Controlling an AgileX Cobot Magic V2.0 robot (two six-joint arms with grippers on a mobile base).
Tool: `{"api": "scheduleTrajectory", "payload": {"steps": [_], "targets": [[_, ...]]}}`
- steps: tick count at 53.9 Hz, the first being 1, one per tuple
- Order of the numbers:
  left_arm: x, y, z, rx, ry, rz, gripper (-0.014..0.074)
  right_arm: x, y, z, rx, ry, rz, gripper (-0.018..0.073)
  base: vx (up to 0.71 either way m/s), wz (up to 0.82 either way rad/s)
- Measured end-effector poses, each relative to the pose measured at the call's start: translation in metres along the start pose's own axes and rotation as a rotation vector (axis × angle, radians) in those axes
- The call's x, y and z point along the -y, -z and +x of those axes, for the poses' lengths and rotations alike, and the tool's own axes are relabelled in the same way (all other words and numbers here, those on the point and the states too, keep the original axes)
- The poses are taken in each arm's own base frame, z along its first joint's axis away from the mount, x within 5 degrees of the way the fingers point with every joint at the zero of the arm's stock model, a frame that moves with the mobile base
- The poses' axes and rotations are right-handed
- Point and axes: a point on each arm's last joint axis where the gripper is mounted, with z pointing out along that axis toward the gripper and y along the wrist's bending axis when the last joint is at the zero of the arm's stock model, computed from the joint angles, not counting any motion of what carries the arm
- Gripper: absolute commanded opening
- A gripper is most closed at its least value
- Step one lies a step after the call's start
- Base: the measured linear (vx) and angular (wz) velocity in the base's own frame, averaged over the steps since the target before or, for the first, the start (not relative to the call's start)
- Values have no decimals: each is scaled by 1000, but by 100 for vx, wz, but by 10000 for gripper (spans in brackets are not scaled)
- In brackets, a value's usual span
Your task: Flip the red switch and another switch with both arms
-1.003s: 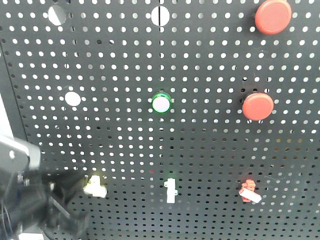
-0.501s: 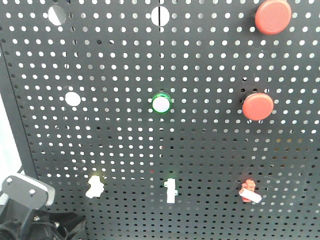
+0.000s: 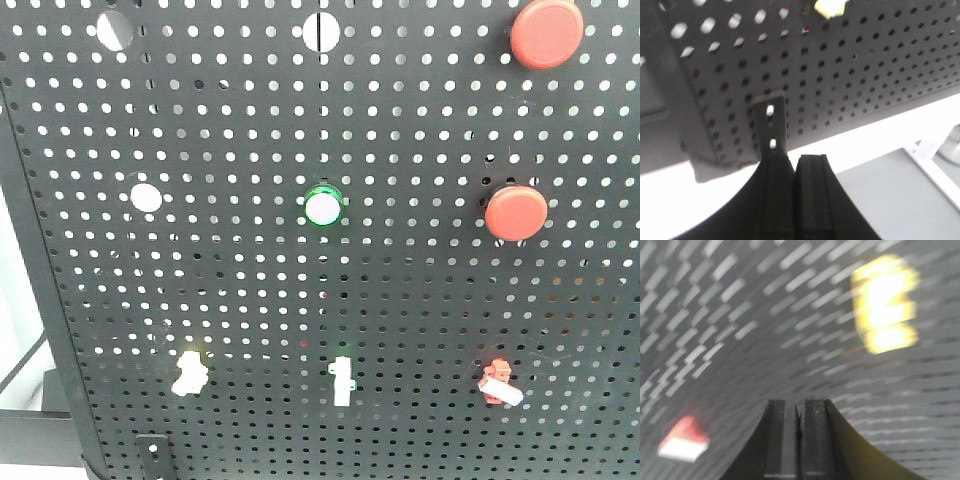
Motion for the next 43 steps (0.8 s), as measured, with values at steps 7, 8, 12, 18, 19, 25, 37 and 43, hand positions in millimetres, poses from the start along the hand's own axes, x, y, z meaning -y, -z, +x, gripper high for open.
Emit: {"api": "scheduleTrajectory", "payload": {"steps": [7,8,12,18,19,25,37,43], "targets": [[0,7,4,21,11,1,3,-14,-21,2,-48,-17,-205,-6,0,0],[0,7,4,21,13,1,3,-18,-26,3,-60,3,-244,-6,0,0],[0,7,4,21,20,1,3,-33,-42,8,-78,14,-399,-6,0,0],[0,7,5,16,23,1,3,-52,-66,22,-115,4,-504,-6,0,0],[0,7,5,17,24,1,3,-54,-69,25,-116,7,-501,-6,0,0],[0,7,5,16,23,1,3,-60,-77,28,-81,12,-446,-6,0,0],[0,7,7,-8,17,2,3,-59,-79,24,-40,-1,-387,-6,0,0],[0,7,8,-11,-1,2,3,-58,-80,24,-36,-1,-370,-6,0,0]]}}
